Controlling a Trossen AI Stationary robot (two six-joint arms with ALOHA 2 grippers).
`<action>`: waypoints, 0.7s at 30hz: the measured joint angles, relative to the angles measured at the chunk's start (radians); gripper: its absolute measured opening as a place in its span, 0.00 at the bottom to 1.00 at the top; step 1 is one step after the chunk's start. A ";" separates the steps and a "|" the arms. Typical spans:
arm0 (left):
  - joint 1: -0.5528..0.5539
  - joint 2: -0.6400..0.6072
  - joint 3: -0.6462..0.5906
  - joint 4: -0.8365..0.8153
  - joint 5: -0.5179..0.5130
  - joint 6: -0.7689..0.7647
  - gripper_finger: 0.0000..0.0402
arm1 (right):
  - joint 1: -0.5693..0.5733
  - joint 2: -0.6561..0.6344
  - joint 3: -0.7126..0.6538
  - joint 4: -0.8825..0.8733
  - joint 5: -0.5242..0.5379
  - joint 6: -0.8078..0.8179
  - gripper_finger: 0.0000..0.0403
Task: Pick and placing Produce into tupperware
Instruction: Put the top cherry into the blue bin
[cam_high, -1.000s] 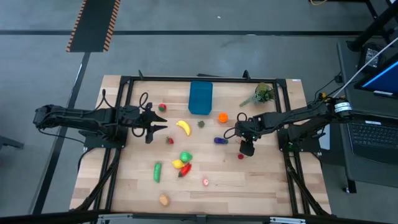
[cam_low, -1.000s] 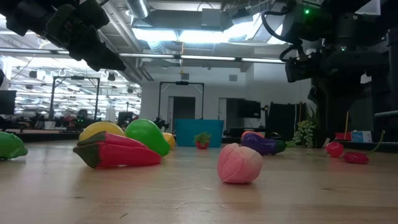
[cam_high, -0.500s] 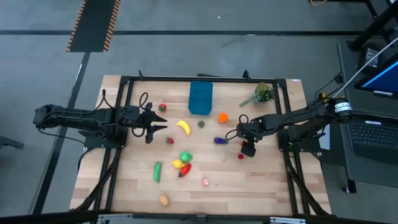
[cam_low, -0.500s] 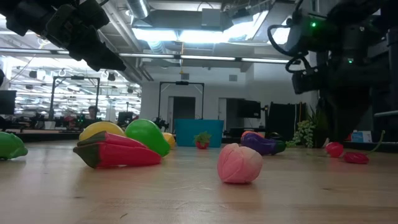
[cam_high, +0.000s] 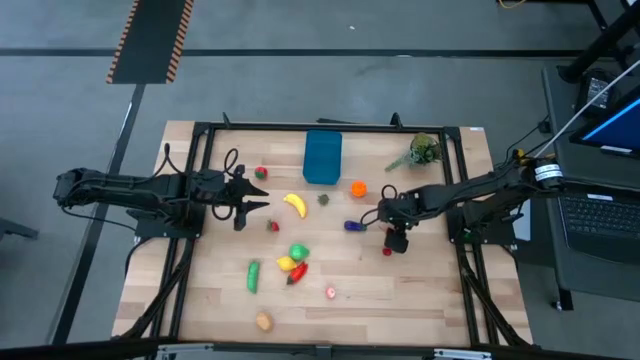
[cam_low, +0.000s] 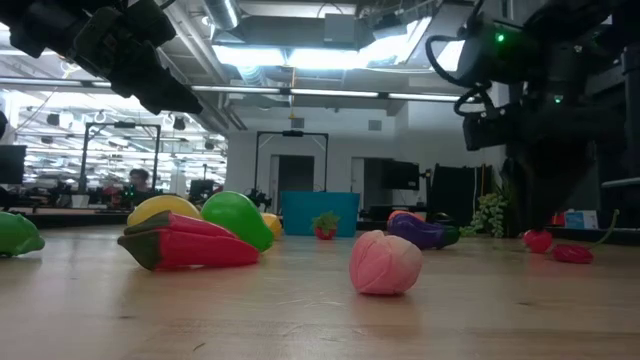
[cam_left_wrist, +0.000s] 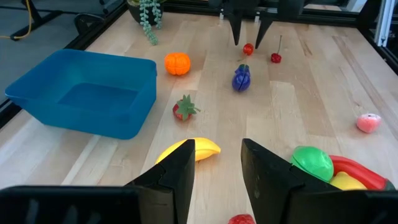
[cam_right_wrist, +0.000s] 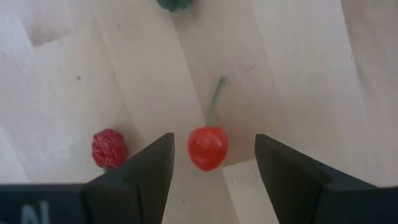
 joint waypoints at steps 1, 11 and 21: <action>0.000 0.000 0.000 0.000 0.000 0.000 0.31 | 0.000 0.007 0.000 -0.004 0.000 0.000 0.56; 0.000 0.000 0.000 -0.002 0.000 0.000 0.31 | 0.000 0.067 0.000 0.004 0.000 -0.003 0.56; 0.000 0.000 0.000 -0.002 0.000 0.000 0.31 | 0.000 0.093 0.002 0.017 0.007 0.012 0.55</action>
